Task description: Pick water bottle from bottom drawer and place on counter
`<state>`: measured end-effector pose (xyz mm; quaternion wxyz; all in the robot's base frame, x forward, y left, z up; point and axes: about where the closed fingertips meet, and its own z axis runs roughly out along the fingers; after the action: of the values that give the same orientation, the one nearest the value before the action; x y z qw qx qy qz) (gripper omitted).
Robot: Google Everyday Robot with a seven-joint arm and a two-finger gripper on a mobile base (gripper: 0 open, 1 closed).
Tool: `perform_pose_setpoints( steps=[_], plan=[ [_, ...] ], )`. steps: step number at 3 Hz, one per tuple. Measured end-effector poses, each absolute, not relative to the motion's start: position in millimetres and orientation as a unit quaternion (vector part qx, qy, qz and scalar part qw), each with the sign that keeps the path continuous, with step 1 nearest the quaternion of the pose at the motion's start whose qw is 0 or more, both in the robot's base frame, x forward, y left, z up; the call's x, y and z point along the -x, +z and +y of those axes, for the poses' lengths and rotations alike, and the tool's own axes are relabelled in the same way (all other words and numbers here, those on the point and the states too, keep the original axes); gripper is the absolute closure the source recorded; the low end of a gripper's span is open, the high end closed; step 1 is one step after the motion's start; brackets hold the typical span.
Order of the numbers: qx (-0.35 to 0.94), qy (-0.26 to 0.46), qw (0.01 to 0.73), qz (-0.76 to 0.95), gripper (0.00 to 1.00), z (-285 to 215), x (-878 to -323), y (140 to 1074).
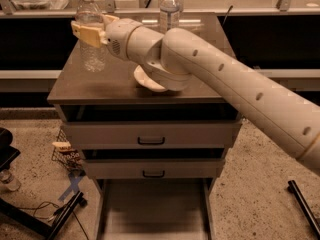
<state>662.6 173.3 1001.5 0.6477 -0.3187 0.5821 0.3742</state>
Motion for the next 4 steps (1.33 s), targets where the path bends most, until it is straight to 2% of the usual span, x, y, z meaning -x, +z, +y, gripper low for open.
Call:
perform_pose_setpoints(
  steps=[2, 4],
  plan=[
    [0.254, 0.351, 0.641, 0.634, 1.0, 200.2, -745.0, 989.9],
    [0.269, 0.316, 0.636, 0.651, 1.0, 231.6, -781.2, 954.1]
  ],
)
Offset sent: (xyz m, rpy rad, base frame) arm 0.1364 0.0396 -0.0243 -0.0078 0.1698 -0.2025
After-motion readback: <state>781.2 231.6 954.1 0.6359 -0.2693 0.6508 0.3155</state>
